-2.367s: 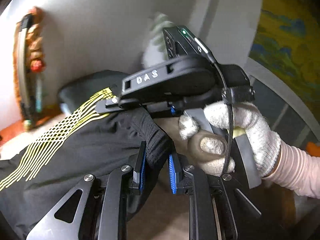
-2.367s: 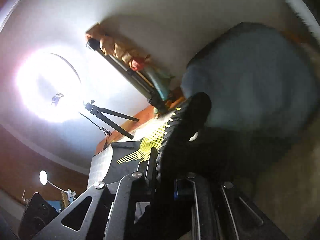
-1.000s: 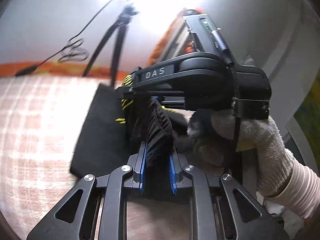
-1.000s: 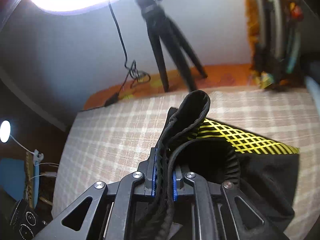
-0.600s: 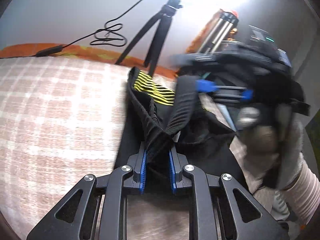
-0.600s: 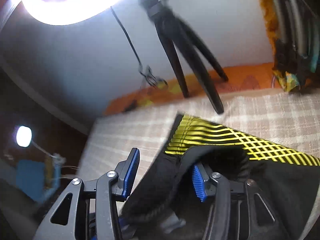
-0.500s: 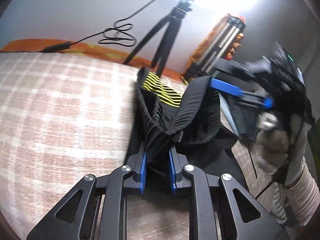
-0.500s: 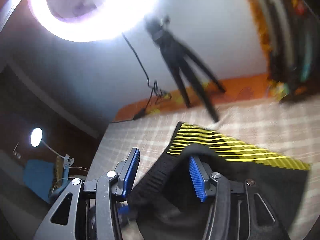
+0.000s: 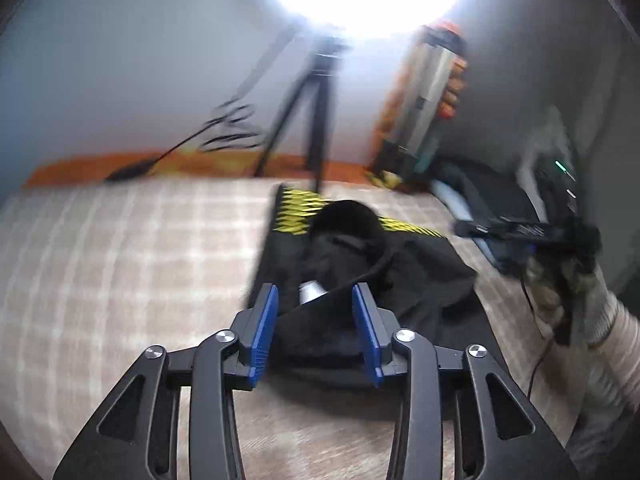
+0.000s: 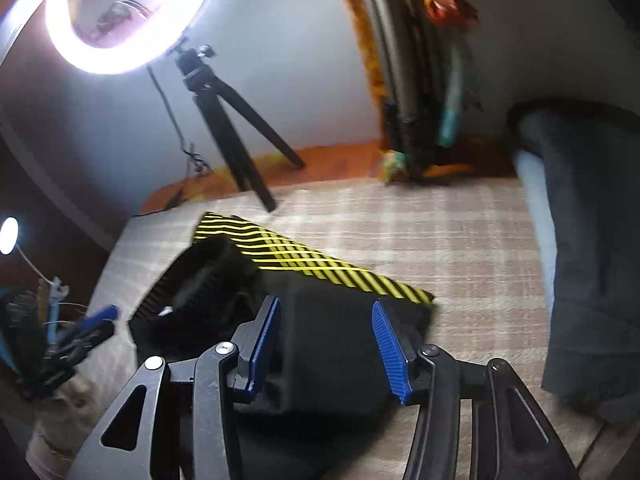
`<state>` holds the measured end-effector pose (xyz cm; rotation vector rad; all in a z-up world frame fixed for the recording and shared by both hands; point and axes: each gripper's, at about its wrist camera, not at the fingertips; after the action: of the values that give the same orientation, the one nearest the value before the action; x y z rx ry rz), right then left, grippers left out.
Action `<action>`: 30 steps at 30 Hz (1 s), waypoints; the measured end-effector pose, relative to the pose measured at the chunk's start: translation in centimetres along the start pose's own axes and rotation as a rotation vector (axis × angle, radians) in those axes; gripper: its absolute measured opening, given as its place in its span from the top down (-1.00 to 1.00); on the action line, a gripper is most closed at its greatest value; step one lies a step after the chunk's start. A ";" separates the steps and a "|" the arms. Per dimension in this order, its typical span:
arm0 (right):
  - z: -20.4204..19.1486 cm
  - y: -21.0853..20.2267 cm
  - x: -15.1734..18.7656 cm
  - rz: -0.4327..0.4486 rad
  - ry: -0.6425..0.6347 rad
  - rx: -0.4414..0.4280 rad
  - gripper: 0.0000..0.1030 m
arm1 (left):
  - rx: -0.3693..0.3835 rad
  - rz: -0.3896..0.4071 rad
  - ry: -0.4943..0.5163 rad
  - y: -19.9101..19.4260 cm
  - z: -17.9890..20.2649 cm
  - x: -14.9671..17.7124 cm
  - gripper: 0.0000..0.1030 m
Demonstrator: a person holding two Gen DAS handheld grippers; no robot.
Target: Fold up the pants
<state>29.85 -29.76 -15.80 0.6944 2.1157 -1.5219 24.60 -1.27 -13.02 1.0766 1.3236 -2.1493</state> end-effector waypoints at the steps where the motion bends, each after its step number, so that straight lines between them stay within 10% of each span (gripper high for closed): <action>1: -0.1 0.7 0.0 -0.008 -0.004 -0.001 0.00 | 0.017 -0.022 0.038 0.7 0.9 -0.4 -0.06; 9: 1.7 1.8 0.1 -0.024 0.017 0.007 0.00 | -0.010 -0.199 0.184 8.8 4.5 -1.0 -0.14; 13: 1.8 2.7 0.2 -0.042 -0.008 0.030 0.00 | -0.036 -0.213 0.124 10.4 3.1 -1.1 0.85; 21: 2.1 4.4 0.4 -0.069 -0.042 0.092 0.04 | -0.153 -0.153 -0.025 6.5 -2.8 -1.0 0.83; 25: 1.7 4.2 0.3 -0.058 -0.062 0.115 0.05 | -0.159 -0.118 -0.052 4.8 -3.8 -1.2 0.24; 30: -0.5 2.6 -1.0 0.009 -0.140 0.078 0.02 | -0.116 -0.108 -0.012 3.4 -3.2 -0.7 0.18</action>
<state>32.21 -28.70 -16.90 0.6047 1.9576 -1.6063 28.62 -0.10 -15.21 0.9659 1.5124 -2.1217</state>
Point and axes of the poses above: each gripper's, at about its wrist camera, not at the fingertips, and y roughly the way its jaws point, z to its right, x to its underside, and after that the axes turned 5 degrees about z, right-handed
